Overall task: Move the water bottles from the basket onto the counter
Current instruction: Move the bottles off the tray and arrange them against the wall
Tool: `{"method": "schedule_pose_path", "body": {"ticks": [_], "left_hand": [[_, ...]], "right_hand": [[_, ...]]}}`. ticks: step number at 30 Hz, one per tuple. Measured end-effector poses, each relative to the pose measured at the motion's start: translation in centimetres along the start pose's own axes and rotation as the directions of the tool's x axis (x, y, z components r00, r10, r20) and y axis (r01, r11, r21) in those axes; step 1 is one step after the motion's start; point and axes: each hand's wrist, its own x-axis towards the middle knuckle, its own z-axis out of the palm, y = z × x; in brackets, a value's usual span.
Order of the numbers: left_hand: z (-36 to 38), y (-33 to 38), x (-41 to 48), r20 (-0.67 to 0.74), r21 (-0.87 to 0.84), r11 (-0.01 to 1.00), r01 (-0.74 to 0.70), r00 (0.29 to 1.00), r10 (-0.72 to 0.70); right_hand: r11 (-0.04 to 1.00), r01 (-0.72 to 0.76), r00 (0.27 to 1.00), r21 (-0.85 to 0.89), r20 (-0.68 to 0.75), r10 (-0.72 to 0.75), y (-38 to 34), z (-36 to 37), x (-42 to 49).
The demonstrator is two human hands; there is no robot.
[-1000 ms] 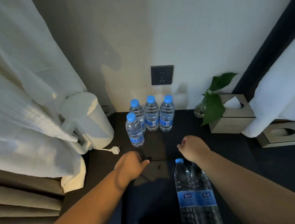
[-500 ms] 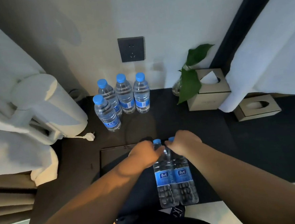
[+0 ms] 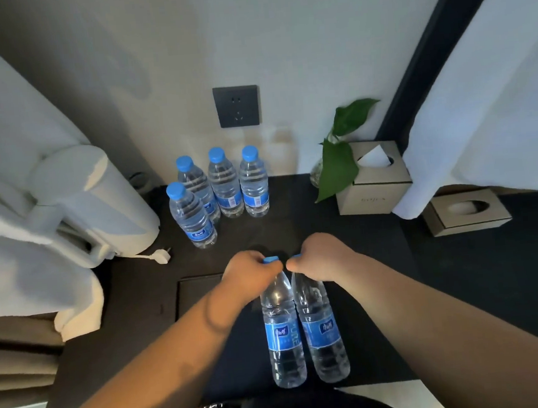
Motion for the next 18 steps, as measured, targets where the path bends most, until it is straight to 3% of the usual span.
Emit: {"method": "schedule_pose_path", "body": {"ticks": [3, 7, 11, 18], "left_hand": [[-2.5, 0.4, -0.8, -0.017, 0.008, 0.998, -0.064, 0.998, 0.064], [-5.7, 1.1, -1.9, -0.017, 0.189, 0.974, -0.125, 0.991, 0.131], [-8.3, 1.9, -3.2, -0.007, 0.198, 0.968, -0.156, 0.987, 0.161], [-12.5, 4.2, -4.0, -0.227, 0.264, 0.936, -0.235, 0.928, 0.297]], "right_hand": [[0.994, 0.075, 0.997, -0.084, -0.005, -0.075, -1.8, -1.6, -1.1], [0.980, 0.154, 0.988, -0.127, 0.014, -0.153, -3.9, -3.8, -2.4], [0.959, 0.230, 0.971, -0.167, -0.020, -0.237, -5.3, -5.5, -3.5], [0.931, 0.338, 0.884, -0.142, -0.291, -0.365, -8.7, -7.4, -4.5]]}}
